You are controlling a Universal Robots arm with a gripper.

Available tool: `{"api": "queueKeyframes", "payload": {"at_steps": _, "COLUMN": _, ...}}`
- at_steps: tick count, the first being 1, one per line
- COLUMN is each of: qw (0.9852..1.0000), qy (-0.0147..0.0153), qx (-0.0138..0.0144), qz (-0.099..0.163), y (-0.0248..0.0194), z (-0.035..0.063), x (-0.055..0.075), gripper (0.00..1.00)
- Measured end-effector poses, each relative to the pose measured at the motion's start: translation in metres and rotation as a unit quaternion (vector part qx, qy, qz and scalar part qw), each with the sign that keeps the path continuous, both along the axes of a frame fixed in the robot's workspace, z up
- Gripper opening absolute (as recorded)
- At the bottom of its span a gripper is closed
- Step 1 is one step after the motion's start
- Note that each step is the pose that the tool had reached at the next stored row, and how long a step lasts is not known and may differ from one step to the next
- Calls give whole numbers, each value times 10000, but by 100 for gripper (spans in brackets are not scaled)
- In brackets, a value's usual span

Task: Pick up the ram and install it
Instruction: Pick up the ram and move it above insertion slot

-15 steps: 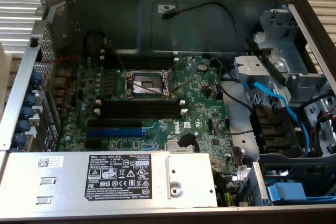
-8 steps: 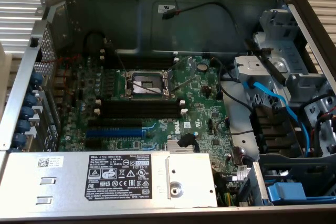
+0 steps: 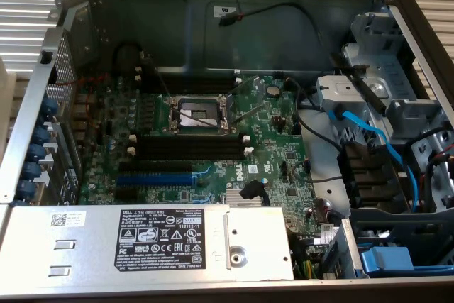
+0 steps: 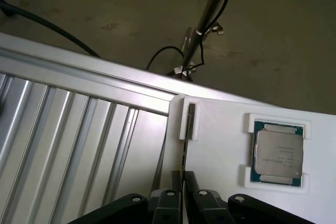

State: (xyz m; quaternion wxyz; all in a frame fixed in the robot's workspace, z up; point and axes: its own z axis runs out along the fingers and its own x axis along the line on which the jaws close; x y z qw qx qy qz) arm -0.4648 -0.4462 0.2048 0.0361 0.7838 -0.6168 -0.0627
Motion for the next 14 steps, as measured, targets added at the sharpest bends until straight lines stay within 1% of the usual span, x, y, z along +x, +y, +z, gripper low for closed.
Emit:
{"api": "queueKeyframes", "payload": {"at_steps": 2, "qw": 10000, "qy": 0, "qx": 0, "qz": 0, "y": 0, "z": 0, "x": 0, "gripper": 13}}
{"api": "queueKeyframes", "payload": {"at_steps": 10, "qw": 10000, "qy": 0, "qx": -1, "qz": -15, "y": 0, "z": 0, "x": 0, "gripper": 13}}
{"api": "queueKeyframes", "payload": {"at_steps": 11, "qw": 10000, "qy": -1, "qx": -9, "qz": -22, "y": 0, "z": -1, "x": 1, "gripper": 13}}
{"api": "queueKeyframes", "payload": {"at_steps": 13, "qw": 10000, "qy": -1, "qx": -49, "qz": -51, "y": 0, "z": -2, "x": 1, "gripper": 13}}
{"api": "queueKeyframes", "payload": {"at_steps": 14, "qw": 10000, "qy": -1, "qx": -61, "qz": -60, "y": -1, "z": -1, "x": 0, "gripper": 13}}
